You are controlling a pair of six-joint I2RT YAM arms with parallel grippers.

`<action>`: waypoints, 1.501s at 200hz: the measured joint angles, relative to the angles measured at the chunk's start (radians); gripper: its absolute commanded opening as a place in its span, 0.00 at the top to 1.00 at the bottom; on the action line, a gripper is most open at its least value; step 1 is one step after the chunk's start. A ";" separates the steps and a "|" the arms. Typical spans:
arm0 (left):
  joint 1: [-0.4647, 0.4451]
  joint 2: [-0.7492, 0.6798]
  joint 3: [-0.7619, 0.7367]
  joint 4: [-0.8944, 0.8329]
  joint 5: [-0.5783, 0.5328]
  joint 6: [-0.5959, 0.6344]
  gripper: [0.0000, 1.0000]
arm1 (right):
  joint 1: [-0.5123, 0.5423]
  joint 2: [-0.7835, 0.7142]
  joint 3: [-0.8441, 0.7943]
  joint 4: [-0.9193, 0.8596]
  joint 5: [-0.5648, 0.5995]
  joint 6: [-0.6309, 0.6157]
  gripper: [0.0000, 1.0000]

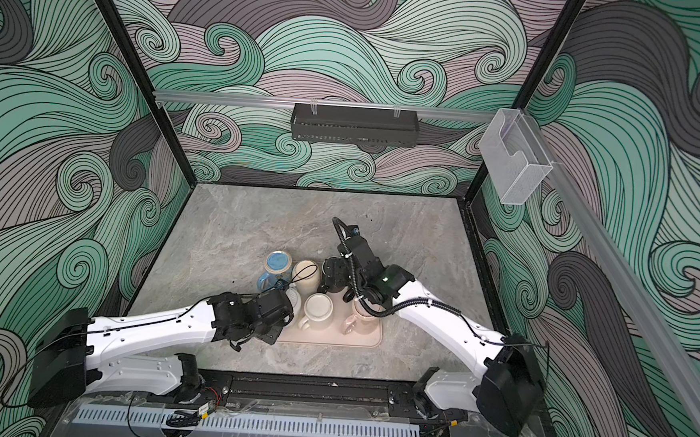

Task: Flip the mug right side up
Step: 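Grasp the upside-down white ribbed-base mug by its handle with the left gripper, then lift the white mug and rotate it upright while the right gripper reaches toward it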

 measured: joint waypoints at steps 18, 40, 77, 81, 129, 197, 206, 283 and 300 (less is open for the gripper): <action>0.000 -0.014 0.022 -0.016 0.000 0.015 1.00 | 0.000 0.010 0.009 0.000 0.000 0.000 0.10; 0.000 -0.034 0.044 -0.042 0.000 0.035 1.00 | 0.000 0.011 0.017 0.000 -0.001 0.000 0.11; 0.000 -0.067 0.058 -0.074 -0.003 0.062 1.00 | 0.000 0.029 0.026 0.008 -0.007 0.000 0.11; 0.000 -0.068 0.058 -0.077 -0.003 0.063 1.00 | 0.000 0.031 0.027 0.007 -0.008 0.000 0.11; 0.000 -0.109 0.129 -0.169 -0.009 0.085 1.00 | 0.000 0.060 0.045 0.008 -0.021 0.000 0.12; 0.000 -0.260 0.239 -0.145 -0.045 0.158 1.00 | 0.000 0.060 0.068 0.029 -0.021 -0.001 0.15; 0.000 -0.260 0.247 -0.126 -0.051 0.163 1.00 | 0.000 0.057 0.067 0.035 -0.021 -0.001 0.15; 0.270 -0.203 0.228 0.374 0.240 0.163 1.00 | -0.091 -0.124 -0.113 0.270 -0.114 0.086 0.18; 0.342 -0.165 0.227 0.478 0.322 0.126 1.00 | -0.134 -0.159 -0.150 0.322 -0.158 0.121 0.18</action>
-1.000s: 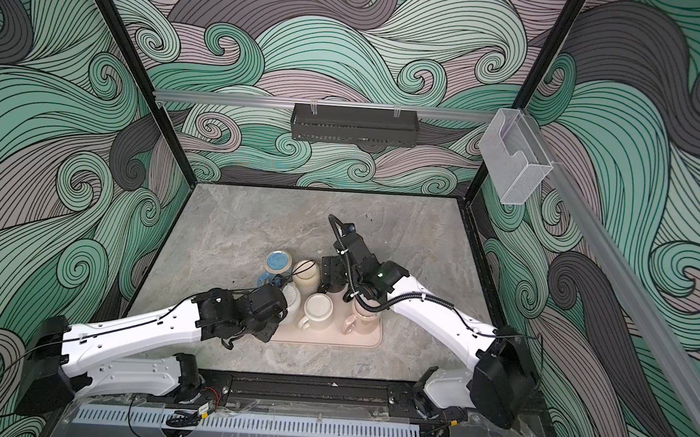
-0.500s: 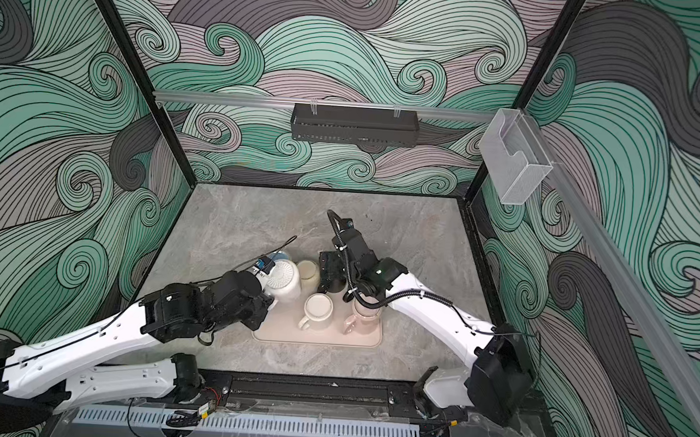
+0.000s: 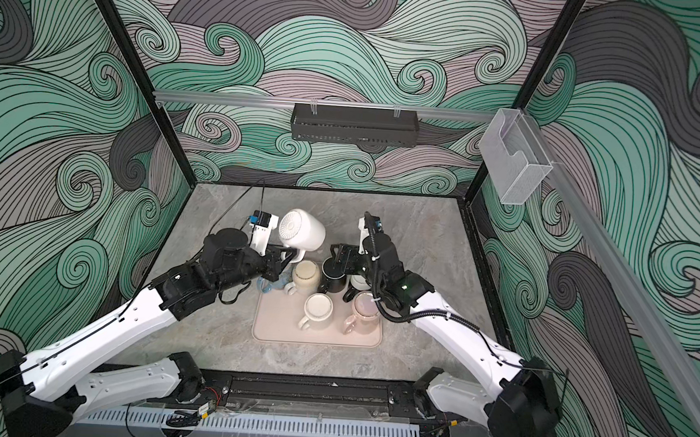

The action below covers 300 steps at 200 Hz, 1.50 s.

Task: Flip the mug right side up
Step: 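Lift the white mug and rotate it upright while the right gripper reaches toward it, then grasp the white mug handle with the right gripper from the left gripper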

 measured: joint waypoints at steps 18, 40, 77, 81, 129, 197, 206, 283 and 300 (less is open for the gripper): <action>0.069 0.034 -0.018 0.157 0.103 -0.085 1.00 | -0.045 -0.037 -0.040 0.061 -0.069 0.047 0.17; 0.126 0.082 -0.043 0.349 0.206 -0.214 1.00 | -0.097 -0.066 -0.076 0.144 -0.165 0.116 0.18; 0.169 0.168 -0.085 0.608 0.323 -0.416 1.00 | -0.179 -0.092 -0.128 0.310 -0.312 0.238 0.22; 0.169 0.179 -0.093 0.643 0.336 -0.446 1.00 | -0.186 -0.092 -0.130 0.332 -0.330 0.253 0.22; 0.171 0.282 -0.142 0.920 0.423 -0.676 1.00 | -0.203 -0.045 -0.121 0.551 -0.500 0.369 0.33; 0.170 0.330 -0.146 1.044 0.497 -0.775 1.00 | -0.204 0.059 -0.093 0.684 -0.602 0.495 0.48; 0.170 0.330 -0.146 1.045 0.500 -0.775 1.00 | -0.203 0.065 -0.090 0.697 -0.604 0.506 0.49; 0.166 0.330 -0.146 1.042 0.515 -0.762 1.00 | -0.203 0.110 -0.072 0.766 -0.627 0.569 0.60; 0.164 0.330 -0.146 1.042 0.518 -0.759 1.00 | -0.203 0.117 -0.072 0.771 -0.627 0.572 0.64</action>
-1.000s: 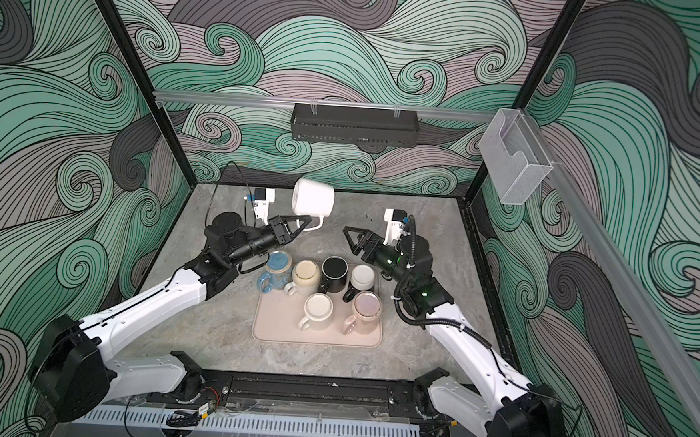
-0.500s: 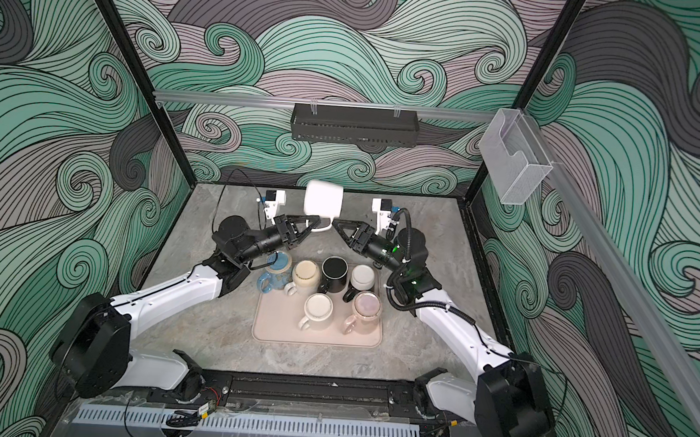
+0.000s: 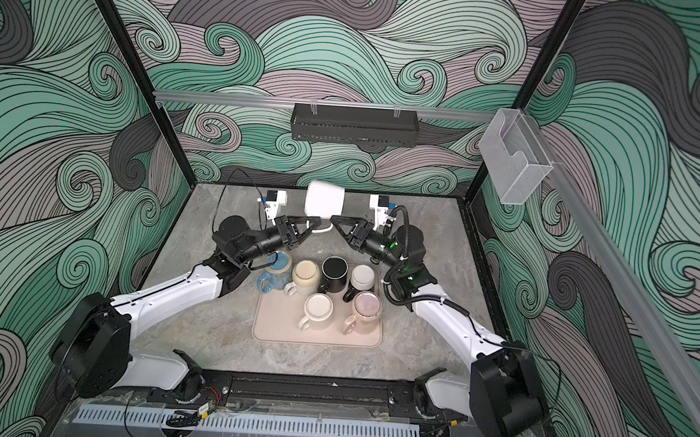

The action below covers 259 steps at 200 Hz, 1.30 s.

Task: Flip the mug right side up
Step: 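Grasp the white mug handle with the right gripper from the left gripper, then carry the white mug away with the right gripper while the left withdraws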

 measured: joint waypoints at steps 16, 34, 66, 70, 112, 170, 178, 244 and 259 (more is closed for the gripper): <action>-0.003 0.000 0.001 0.000 0.000 0.002 1.00 | 0.000 0.010 0.000 0.003 -0.003 0.005 0.66; -0.003 0.000 0.001 -0.003 0.000 0.003 1.00 | 0.003 0.021 0.001 0.010 -0.008 0.008 0.66; -0.007 0.012 0.010 -0.008 0.000 0.004 1.00 | 0.006 0.037 0.002 0.015 -0.016 0.019 0.67; -0.008 0.014 0.012 -0.009 0.000 0.004 1.00 | 0.006 0.039 0.002 0.015 -0.016 0.019 0.68; -0.018 0.037 0.025 -0.018 0.001 0.005 1.00 | 0.010 0.048 0.006 0.021 -0.021 0.026 0.73; -0.023 0.052 0.050 -0.016 0.006 0.005 1.00 | 0.011 0.056 0.015 0.037 -0.023 0.033 0.85; -0.022 0.055 0.050 -0.014 0.007 0.011 1.00 | 0.013 0.060 0.015 0.038 -0.025 0.059 0.95; -0.023 0.049 0.059 -0.061 0.001 0.065 0.06 | 0.013 0.064 0.024 -0.004 -0.015 0.046 1.00; -0.023 0.006 0.075 -0.203 -0.035 0.156 0.01 | 0.012 0.063 0.034 -0.068 -0.006 0.020 1.00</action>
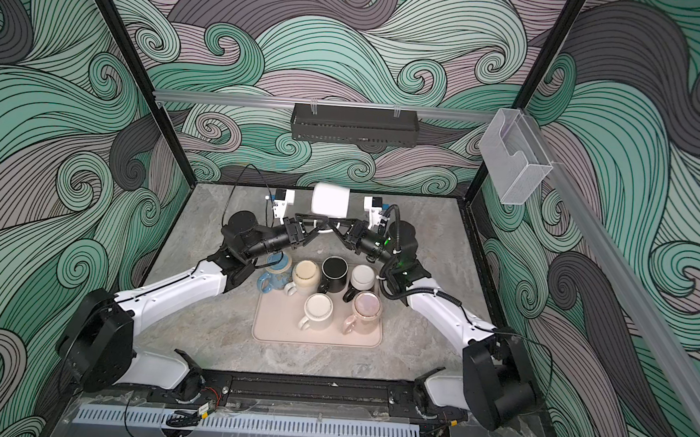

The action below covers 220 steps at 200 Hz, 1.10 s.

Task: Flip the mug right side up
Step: 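Carry the white mug away with the right gripper while the left withdraws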

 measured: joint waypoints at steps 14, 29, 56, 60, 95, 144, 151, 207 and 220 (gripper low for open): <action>-0.002 -0.068 0.017 -0.177 -0.061 0.104 0.01 | 0.000 -0.005 0.005 -0.044 0.012 -0.026 1.00; 0.002 -0.149 0.022 -0.330 -0.144 0.209 0.02 | 0.000 -0.014 0.019 -0.105 0.021 -0.058 1.00; 0.059 -0.266 0.022 -0.515 -0.219 0.307 0.01 | 0.000 -0.040 0.069 -0.237 0.052 -0.135 1.00; 0.066 -0.274 0.022 -0.541 -0.225 0.317 0.02 | 0.000 -0.042 0.077 -0.256 0.058 -0.151 1.00; 0.117 -0.308 0.026 -0.765 -0.230 0.439 0.05 | -0.001 -0.048 0.224 -0.542 0.140 -0.335 1.00; 0.117 -0.374 -0.060 -0.815 -0.213 0.497 0.09 | -0.003 0.055 0.584 -1.037 0.404 -0.700 1.00; 0.117 -0.375 -0.060 -0.823 -0.216 0.503 0.09 | -0.006 0.080 0.626 -1.085 0.449 -0.746 1.00; 0.121 -0.399 -0.060 -0.845 -0.222 0.528 0.09 | -0.117 0.245 0.757 -1.341 0.678 -1.042 1.00; 0.123 -0.400 -0.060 -0.846 -0.222 0.531 0.09 | -0.149 0.269 0.751 -1.369 0.713 -1.103 1.00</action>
